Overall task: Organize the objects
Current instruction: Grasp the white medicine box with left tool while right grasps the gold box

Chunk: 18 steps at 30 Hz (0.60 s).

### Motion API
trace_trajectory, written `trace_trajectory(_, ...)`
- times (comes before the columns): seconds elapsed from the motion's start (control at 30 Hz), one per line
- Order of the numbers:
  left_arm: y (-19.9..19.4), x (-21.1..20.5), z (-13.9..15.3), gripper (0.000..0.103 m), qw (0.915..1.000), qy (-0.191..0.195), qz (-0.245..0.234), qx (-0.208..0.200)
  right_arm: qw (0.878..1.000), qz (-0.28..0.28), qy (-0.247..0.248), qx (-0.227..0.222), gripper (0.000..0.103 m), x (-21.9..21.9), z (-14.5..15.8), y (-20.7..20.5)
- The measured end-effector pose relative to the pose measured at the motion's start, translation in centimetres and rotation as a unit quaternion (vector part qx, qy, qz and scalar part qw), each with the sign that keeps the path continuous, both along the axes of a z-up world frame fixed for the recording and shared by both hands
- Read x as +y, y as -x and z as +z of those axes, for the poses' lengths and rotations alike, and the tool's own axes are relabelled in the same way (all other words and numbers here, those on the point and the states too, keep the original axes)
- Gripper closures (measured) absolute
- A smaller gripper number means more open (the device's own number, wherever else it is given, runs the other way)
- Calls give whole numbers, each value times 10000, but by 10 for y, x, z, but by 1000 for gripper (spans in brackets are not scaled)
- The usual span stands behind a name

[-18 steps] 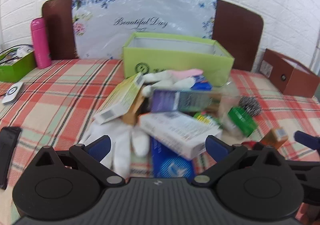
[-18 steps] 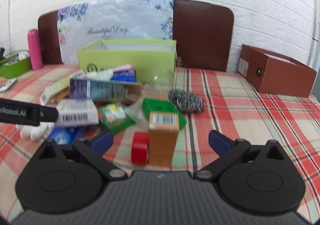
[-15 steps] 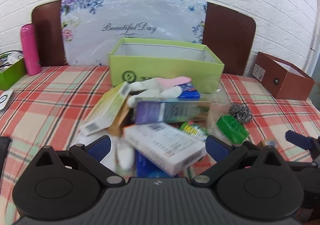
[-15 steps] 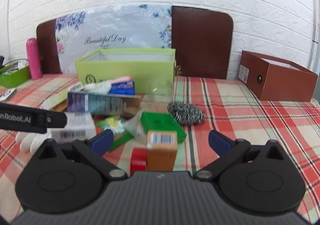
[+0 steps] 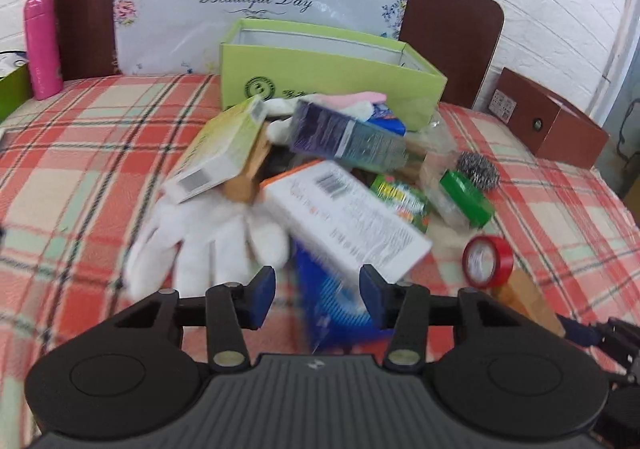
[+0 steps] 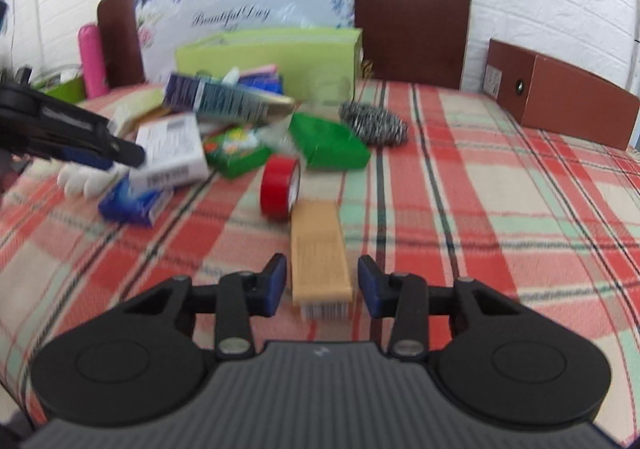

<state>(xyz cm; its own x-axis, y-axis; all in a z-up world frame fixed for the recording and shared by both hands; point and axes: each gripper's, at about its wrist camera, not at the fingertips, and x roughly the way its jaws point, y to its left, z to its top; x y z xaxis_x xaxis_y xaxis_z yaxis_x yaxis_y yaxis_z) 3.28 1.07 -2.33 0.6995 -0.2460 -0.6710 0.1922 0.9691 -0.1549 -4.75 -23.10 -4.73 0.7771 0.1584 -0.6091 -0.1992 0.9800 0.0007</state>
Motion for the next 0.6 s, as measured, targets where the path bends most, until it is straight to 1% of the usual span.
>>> trace_trajectory(0.07,9,1,3,43,9999,-75,82,27,9999,87,62,59,54,2,-2,4)
trace_trajectory(0.1,10,-2,6,34,9999,-38,147,-10,9999,104,108,12,46,2,-2,6)
trace_trajectory(0.13,8,-4,9,26,9997,18,235,-55,9998,109,159,-71,41,4,-1,8)
trace_trajectory(0.2,-2,-18,16,24,9993,70,353,-142,9996,46,244,-159,39,5,2,6)
trace_trajectory(0.27,-18,-36,21,19,9984,26,533,-160,9997,-30,177,-141,37,1,4,2)
trace_trajectory(0.33,-37,-53,20,18,9968,-116,779,-137,9998,-95,98,-120,32,-3,5,2)
trace_trajectory(0.43,-63,-67,10,18,9948,-426,920,-53,9998,-144,83,-98,29,-6,3,3)
trace_trajectory(0.47,-69,-65,4,18,9944,-533,916,4,9998,-154,56,-86,29,-7,3,3)
trace_trajectory(0.5,-71,-60,-1,18,9951,-540,833,33,9998,-155,25,-77,28,-7,3,3)
trace_trajectory(0.6,-58,-31,-3,24,9986,-221,479,44,9999,-112,-18,-87,28,-7,2,1)
